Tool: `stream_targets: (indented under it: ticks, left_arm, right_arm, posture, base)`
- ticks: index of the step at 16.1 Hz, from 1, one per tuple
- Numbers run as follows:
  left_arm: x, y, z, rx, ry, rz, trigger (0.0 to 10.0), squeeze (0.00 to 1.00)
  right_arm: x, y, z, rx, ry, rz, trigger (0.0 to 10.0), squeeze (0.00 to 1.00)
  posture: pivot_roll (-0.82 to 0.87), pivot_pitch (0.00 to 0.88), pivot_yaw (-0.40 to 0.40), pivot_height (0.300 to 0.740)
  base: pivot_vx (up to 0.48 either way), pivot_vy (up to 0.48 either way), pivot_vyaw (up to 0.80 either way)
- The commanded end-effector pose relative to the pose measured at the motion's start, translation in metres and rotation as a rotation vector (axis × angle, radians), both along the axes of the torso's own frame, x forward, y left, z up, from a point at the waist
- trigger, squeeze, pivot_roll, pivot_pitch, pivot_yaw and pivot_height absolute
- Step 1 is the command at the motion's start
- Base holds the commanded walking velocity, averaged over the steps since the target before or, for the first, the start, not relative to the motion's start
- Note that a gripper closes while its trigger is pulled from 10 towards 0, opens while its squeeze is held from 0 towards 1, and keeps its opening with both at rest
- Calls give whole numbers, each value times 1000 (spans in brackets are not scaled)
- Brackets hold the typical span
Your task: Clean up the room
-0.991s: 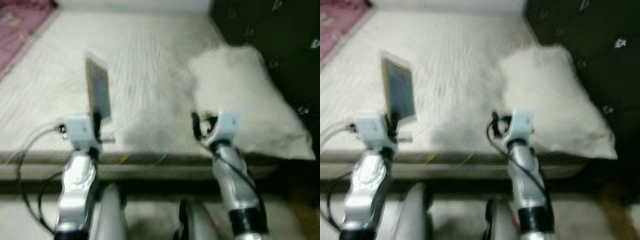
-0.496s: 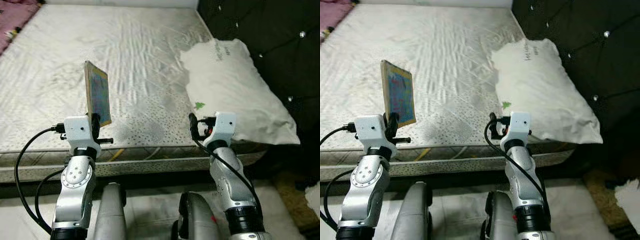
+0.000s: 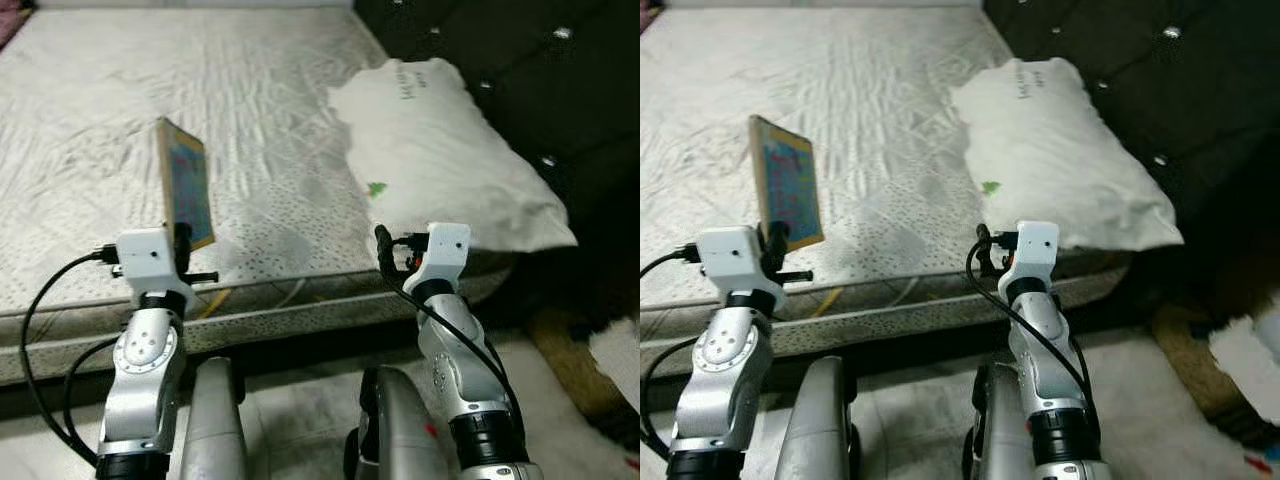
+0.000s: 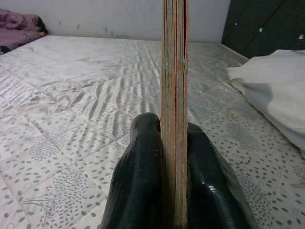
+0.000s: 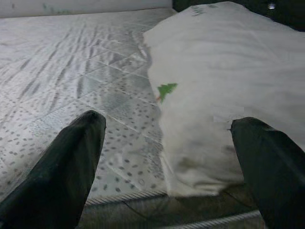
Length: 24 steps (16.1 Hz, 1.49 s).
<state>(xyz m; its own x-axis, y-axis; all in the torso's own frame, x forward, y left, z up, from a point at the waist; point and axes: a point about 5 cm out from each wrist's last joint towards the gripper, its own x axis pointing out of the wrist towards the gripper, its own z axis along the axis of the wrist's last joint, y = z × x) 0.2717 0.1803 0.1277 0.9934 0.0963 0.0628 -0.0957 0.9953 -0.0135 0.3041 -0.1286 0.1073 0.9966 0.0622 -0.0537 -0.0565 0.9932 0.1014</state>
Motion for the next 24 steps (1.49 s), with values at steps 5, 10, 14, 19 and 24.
stream_targets:
  ticks: [5, 10, 14, 19, 24]
  left_arm:
    - [3, -4, 12, -17, -70, -40, 10000, 0]
    - [3, -5, 12, -22, -65, -44, 10000, 0]
    - [4, -6, 13, -27, -68, -51, 10000, 0]
    - [5, -9, 7, -38, -37, -27, 10000, 0]
    - [33, -30, -7, -157, 63, -75, 10000, 0]
  right_arm:
    - [1, -2, -1, 0, -3, 1, 10000, 0]
    - [2, -2, 0, 0, -4, -2, 10000, 0]
    - [2, -2, 0, 0, -4, -7, 10000, 0]
    - [2, -4, 0, 3, -3, -12, 10000, 0]
    - [0, -7, 4, -11, -19, -9, 10000, 0]
  posture:
    - [51, 85, -45, 565]
    - [51, 94, -45, 565]
    - [50, 101, -45, 565]
    - [45, 107, -45, 565]
    - [22, 108, -48, 510]
  base:
    - [246, 0, 0]
    - [328, 0, 0]
    - [324, 0, 0]
    - [58, 0, 0]
    - [0, 0, 0]
